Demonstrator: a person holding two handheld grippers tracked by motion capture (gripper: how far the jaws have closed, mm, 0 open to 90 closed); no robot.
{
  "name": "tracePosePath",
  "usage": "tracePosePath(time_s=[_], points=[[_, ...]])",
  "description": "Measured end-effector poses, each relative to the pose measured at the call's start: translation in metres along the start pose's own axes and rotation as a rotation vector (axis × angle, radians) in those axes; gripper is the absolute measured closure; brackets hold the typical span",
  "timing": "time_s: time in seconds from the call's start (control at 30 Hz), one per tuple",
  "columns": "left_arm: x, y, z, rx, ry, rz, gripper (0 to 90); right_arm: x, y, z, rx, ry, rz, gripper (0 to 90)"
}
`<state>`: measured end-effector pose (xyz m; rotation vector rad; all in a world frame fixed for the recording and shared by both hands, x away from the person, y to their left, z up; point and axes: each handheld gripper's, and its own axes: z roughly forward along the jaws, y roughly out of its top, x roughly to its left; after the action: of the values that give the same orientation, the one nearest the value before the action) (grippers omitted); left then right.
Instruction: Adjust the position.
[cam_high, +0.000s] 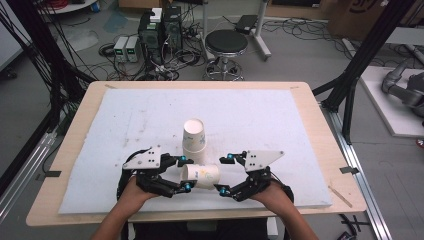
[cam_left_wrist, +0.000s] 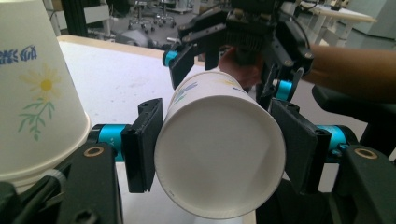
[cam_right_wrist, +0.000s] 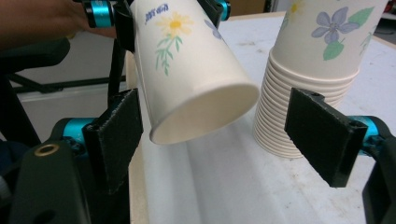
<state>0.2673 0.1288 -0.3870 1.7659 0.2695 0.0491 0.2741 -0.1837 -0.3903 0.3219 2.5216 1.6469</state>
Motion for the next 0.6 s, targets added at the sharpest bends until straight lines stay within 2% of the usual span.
tracePosePath(time_s=[0.13,0.27,0.4,0.6], points=[[0.000,-0.001,0.000,-0.020,-0.002,0.002,37.4,0.000,-0.008,0.000,-0.029,0.007,0.009,19.9],[-0.001,-0.002,0.001,-0.048,-0.011,-0.007,37.4,-0.002,-0.010,0.000,-0.030,0.023,0.009,19.9],[-0.001,-0.001,0.003,-0.055,-0.018,-0.008,37.4,-0.004,-0.012,0.003,-0.038,0.050,0.014,20.1],[-0.001,-0.001,0.006,-0.088,-0.050,-0.029,37.3,-0.003,-0.013,0.005,-0.050,0.072,0.027,20.2]])
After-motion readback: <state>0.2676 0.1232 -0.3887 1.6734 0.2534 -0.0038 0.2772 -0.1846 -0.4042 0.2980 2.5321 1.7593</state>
